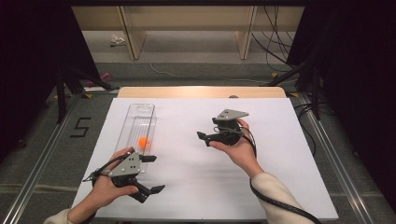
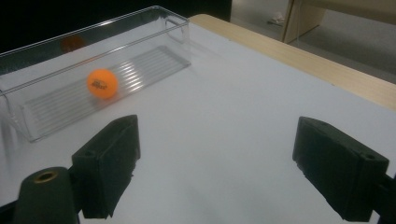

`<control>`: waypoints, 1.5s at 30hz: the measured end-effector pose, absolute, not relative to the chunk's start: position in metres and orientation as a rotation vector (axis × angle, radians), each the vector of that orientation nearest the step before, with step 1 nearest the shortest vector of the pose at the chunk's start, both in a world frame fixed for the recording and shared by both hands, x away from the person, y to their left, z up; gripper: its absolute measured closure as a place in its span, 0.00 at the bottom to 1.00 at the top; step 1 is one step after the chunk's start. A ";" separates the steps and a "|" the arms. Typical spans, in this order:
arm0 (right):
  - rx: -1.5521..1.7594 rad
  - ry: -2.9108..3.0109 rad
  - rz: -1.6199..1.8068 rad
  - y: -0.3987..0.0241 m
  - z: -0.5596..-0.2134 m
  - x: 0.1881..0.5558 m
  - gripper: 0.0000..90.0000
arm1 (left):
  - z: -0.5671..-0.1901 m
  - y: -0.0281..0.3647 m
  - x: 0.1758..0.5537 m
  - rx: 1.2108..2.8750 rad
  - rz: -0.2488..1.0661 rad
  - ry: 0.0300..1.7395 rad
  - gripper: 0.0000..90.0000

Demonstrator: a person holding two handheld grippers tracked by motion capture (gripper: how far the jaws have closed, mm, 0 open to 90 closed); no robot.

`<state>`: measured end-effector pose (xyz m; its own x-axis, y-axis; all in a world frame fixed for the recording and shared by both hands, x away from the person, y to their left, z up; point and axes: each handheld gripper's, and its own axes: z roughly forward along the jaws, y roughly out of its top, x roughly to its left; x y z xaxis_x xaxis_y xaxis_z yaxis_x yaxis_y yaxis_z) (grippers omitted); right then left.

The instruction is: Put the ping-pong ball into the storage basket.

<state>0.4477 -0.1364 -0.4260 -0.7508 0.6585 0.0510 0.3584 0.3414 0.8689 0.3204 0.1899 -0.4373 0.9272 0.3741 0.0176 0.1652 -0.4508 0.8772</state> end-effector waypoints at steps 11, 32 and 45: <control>0.931 2.271 1.368 -0.156 -0.424 0.442 0.18 | -0.437 0.191 0.321 2.043 0.254 0.388 0.04; 0.998 2.200 1.360 -0.200 -0.421 0.423 0.18 | -0.437 0.191 0.321 2.041 0.265 0.396 0.04; 1.027 2.175 1.351 -0.221 -0.421 0.409 0.18 | -0.437 0.192 0.322 2.036 0.265 0.402 0.03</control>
